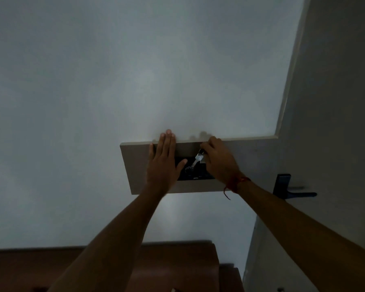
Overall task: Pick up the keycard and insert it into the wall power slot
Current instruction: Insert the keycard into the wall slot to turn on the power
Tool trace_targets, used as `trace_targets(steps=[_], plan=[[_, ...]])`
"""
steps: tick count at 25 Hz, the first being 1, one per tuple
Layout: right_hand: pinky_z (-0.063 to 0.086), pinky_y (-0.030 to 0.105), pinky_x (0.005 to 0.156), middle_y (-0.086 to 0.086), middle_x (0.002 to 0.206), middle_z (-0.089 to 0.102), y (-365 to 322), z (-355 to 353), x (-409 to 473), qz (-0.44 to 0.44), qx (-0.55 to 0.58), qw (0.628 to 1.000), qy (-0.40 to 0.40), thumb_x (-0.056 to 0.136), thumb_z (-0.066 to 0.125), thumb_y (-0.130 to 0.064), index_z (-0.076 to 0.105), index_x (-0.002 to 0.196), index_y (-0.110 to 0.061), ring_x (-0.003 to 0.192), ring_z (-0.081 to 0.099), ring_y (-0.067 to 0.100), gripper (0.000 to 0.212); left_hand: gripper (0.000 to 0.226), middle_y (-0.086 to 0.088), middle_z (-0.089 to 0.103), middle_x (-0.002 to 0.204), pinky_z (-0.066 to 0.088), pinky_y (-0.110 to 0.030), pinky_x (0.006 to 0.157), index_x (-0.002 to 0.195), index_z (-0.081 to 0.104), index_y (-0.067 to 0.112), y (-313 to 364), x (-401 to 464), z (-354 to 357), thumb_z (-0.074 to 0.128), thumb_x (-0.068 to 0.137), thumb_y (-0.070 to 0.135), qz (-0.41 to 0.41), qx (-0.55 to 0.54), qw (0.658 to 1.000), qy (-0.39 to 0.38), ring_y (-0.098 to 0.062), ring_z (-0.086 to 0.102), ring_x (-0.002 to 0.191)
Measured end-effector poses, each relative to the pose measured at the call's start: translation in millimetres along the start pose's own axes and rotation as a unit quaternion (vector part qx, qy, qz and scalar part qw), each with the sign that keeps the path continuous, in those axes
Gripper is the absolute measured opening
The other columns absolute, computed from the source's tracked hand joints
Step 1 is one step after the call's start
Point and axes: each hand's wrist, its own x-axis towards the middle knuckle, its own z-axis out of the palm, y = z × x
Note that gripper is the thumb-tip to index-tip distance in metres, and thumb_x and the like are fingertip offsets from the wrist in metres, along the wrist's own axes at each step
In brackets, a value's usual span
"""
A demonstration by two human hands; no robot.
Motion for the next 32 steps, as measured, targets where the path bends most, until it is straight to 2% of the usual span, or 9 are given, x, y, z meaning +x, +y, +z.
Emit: trace_targets(steps=[3,5,8,10,16,19,24,29,32], plan=[[0.055,0.041,0.082,0.014,0.123,0.054,-2,-1,-9,-0.070,-0.099,0.991,-0.052,0.074,0.071,-0.022,0.059,0.120,-0.019,0.107,0.052,0.030,0.047,0.090,-0.008,0.001,0.174,0.013,-0.055,0.129,0.164,0.008,0.010,0,-1,1,0.042,0.099,0.062,-0.001,-0.003,1.000,0.002,-0.025,0.001,0.161],[0.052,0.042,0.092,0.014,0.127,0.055,-5,-1,-9,-0.105,-0.125,0.984,-0.066,0.075,0.073,-0.026,0.066,0.112,-0.020,0.114,0.051,0.031,0.038,0.089,-0.009,0.002,0.174,0.013,-0.056,0.129,0.164,0.008,0.010,0,0,0,0.042,0.099,0.062,-0.002,-0.004,1.000,0.000,-0.025,0.001,0.161],[0.050,0.034,0.076,0.011,0.116,0.059,-10,-7,2,-0.115,-0.122,0.984,-0.061,0.076,0.074,-0.019,0.067,0.090,-0.017,0.103,0.053,0.029,0.017,0.089,-0.008,-0.002,0.174,0.011,-0.055,0.130,0.164,0.005,0.011,-1,1,-1,0.039,0.099,0.063,0.000,-0.004,1.000,-0.010,-0.024,-0.002,0.161],[0.039,0.027,0.067,0.008,0.109,0.058,-9,-12,6,-0.117,-0.075,0.989,-0.055,0.078,0.068,-0.011,0.064,0.082,-0.016,0.095,0.050,0.025,0.007,0.089,-0.008,-0.003,0.174,0.010,-0.054,0.130,0.164,0.004,0.012,-2,1,-1,0.038,0.100,0.062,0.002,-0.006,1.000,-0.013,-0.024,-0.003,0.161],[0.049,0.034,0.082,0.006,0.112,0.056,4,-22,-6,-0.081,0.057,0.994,-0.051,0.092,0.059,-0.020,0.060,0.087,-0.010,0.094,0.051,0.021,0.012,0.087,-0.007,-0.001,0.174,0.010,-0.053,0.130,0.164,0.005,0.012,-1,1,1,0.040,0.100,0.060,-0.002,-0.006,1.000,-0.005,-0.023,-0.001,0.161],[0.051,0.042,0.081,0.010,0.107,0.058,0,-21,-6,-0.079,0.055,0.994,-0.052,0.088,0.061,-0.007,0.059,0.092,-0.006,0.093,0.052,0.025,0.005,0.087,-0.007,-0.002,0.174,0.009,-0.054,0.131,0.164,0.005,0.012,-2,1,2,0.041,0.100,0.059,0.001,-0.010,1.000,-0.002,-0.023,-0.002,0.161],[0.051,0.034,0.084,0.013,0.110,0.061,3,-21,-3,-0.003,0.096,0.995,-0.023,0.093,0.055,0.001,0.063,0.112,-0.001,0.095,0.057,0.025,0.021,0.087,-0.007,-0.001,0.174,0.012,-0.054,0.130,0.164,0.005,0.012,-2,2,3,0.040,0.100,0.060,0.000,-0.007,1.000,-0.001,-0.024,-0.001,0.161],[0.045,0.037,0.068,0.017,0.087,0.060,3,-22,9,0.031,0.087,0.995,-0.039,0.094,0.056,0.000,0.066,0.085,0.003,0.079,0.052,0.024,0.014,0.088,-0.008,-0.001,0.174,0.011,-0.055,0.130,0.164,0.005,0.011,-3,2,3,0.041,0.100,0.060,0.001,-0.005,1.000,-0.006,-0.024,-0.001,0.161],[0.038,0.034,0.067,0.017,0.087,0.057,4,-19,17,0.032,0.076,0.995,-0.058,0.091,0.056,0.005,0.062,0.080,0.001,0.082,0.053,0.029,0.014,0.087,-0.008,0.000,0.174,0.009,-0.054,0.130,0.164,0.006,0.011,-2,2,3,0.041,0.100,0.059,0.002,-0.005,1.000,-0.002,-0.024,-0.001,0.161]])
